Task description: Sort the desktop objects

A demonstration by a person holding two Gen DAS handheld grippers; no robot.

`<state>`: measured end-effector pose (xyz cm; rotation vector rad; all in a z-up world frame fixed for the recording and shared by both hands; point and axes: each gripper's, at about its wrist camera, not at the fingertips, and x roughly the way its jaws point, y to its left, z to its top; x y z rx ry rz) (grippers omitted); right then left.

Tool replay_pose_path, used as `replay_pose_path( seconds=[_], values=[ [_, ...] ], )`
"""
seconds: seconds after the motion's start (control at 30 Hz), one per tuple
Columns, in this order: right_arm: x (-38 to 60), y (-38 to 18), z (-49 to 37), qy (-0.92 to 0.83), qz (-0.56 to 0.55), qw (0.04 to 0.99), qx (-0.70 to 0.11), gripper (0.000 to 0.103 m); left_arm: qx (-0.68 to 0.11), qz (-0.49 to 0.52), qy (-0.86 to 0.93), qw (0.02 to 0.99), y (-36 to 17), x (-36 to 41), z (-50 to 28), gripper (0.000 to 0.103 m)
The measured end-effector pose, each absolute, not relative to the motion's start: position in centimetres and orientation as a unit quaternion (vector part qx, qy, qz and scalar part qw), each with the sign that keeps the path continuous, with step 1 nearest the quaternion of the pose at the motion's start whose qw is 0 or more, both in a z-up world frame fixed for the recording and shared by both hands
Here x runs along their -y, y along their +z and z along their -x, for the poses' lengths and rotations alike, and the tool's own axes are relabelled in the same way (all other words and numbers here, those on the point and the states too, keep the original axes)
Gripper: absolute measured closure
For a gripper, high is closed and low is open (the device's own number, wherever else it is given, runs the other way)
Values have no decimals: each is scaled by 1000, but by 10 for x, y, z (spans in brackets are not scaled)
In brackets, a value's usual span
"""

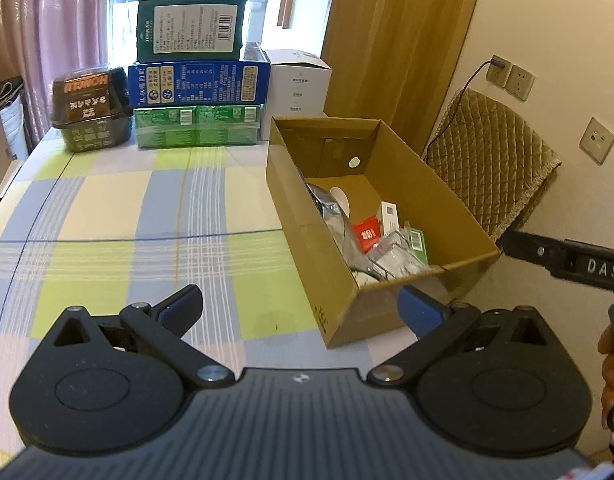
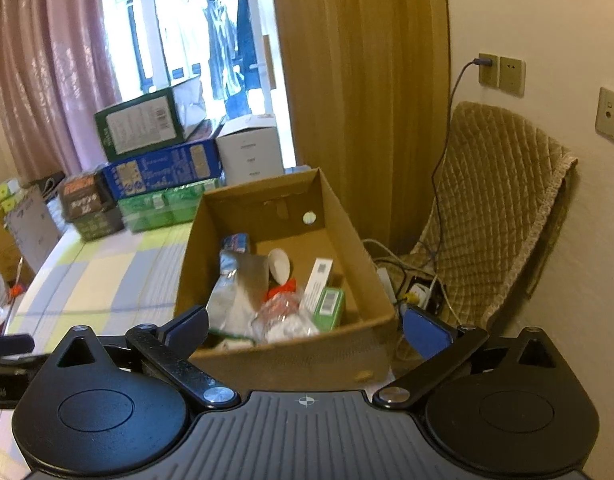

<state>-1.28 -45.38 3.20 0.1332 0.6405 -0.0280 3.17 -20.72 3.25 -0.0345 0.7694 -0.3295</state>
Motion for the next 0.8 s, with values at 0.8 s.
replay_pose_path(
  seconds=[0.8],
  values=[
    [443,64,93,-22,-36,951,-307,2,-354,12,-139,925,58,219,34,1]
  ],
)
